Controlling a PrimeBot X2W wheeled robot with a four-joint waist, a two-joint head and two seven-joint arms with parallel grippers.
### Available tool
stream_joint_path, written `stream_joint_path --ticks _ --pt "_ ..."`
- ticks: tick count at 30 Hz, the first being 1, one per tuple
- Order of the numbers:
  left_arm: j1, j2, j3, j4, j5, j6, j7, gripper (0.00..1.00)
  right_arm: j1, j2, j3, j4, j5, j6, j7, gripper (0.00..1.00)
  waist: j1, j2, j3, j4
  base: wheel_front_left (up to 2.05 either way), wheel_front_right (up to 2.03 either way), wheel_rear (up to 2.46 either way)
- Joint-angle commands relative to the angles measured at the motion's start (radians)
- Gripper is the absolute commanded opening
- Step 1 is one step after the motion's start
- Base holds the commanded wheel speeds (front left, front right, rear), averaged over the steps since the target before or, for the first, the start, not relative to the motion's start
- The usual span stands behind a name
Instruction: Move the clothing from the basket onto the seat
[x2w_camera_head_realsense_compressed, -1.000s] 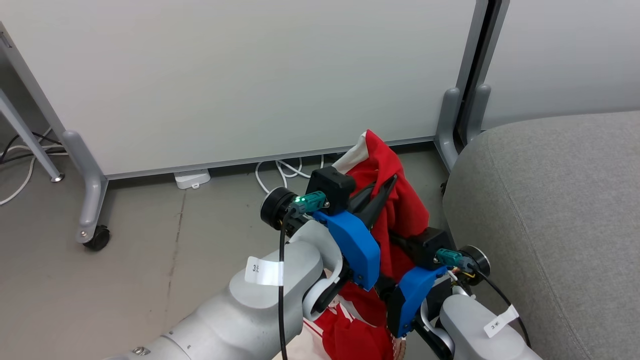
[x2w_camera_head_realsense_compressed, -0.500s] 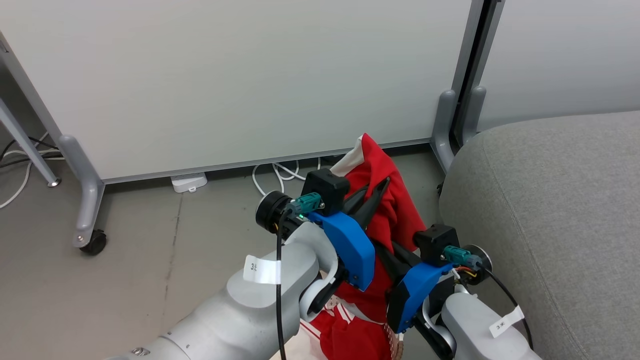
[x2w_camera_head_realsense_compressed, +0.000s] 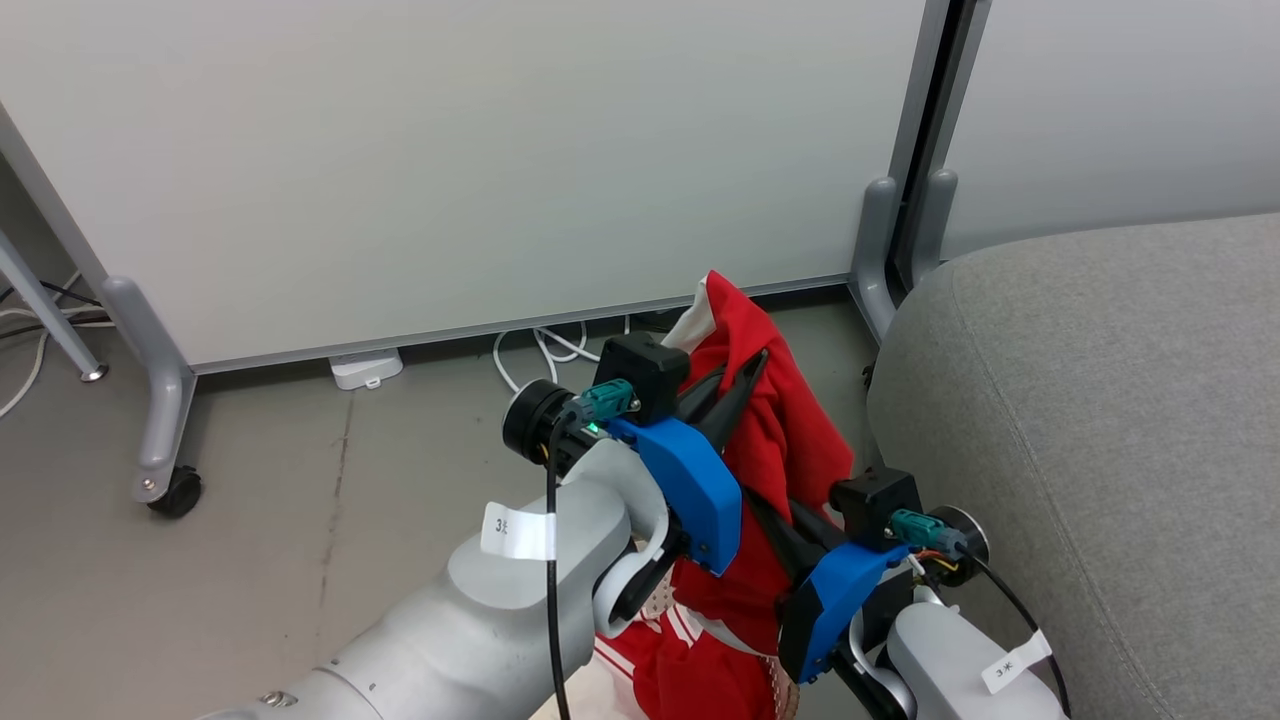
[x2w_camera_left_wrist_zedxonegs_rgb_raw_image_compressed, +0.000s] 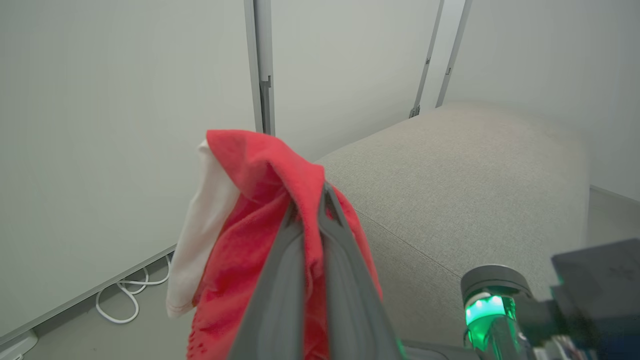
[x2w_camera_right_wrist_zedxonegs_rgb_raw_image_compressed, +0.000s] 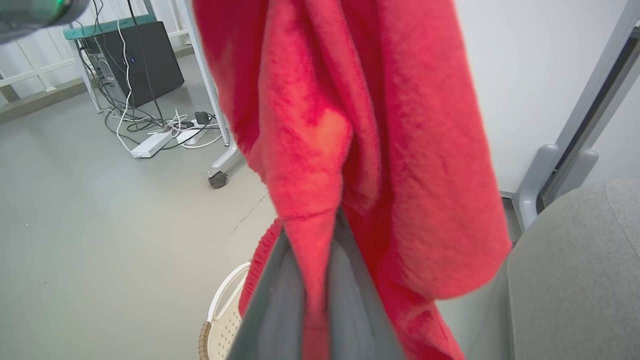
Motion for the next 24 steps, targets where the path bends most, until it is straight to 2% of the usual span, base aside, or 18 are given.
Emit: stream_joint_path --ticks 1,15,16,17,18,24 --pt "-0.013 0.001 -0.001 0.004 -0.003 0.006 -0.007 0.0 0.013 -0.002 0.0 0.001 -0.001 0.0 -0.003 0.0 0.0 0.0 0.0 -0.001 0.0 0.0 0.0" --pt "-0.012 0.001 -0.003 0.008 -0.007 0.003 -0.007 0.0 0.016 -0.002 0.01 0.013 0.006 0.0 -0.003 0.0 0.0 0.0 -0.001 -0.007 0.0 0.0 0.0" --pt "-0.014 0.001 -0.001 0.006 -0.004 0.006 -0.007 0.38 0.016 -0.002 0.011 0.014 0.006 0.0 -0.003 0.0 0.0 0.0 -0.001 -0.007 0.0 0.0 0.0" --pt "-0.016 0.001 0.003 0.005 0.001 0.008 -0.008 0.87 0.015 -0.002 0.012 0.015 0.007 0.0 -0.003 0.0 0.0 0.0 -0.001 -0.008 0.0 0.0 0.0" --pt "-0.016 0.001 0.006 0.003 0.003 0.009 -0.008 1.0 0.015 -0.002 0.013 0.015 0.007 0.0 -0.003 0.0 0.0 0.0 0.0 -0.009 0.0 0.0 0.0" --pt "0.003 0.001 0.035 -0.005 0.032 0.009 -0.008 1.0 0.012 -0.002 0.011 0.014 0.006 0.0 -0.003 0.0 0.0 0.0 0.004 -0.015 0.0 0.0 0.0"
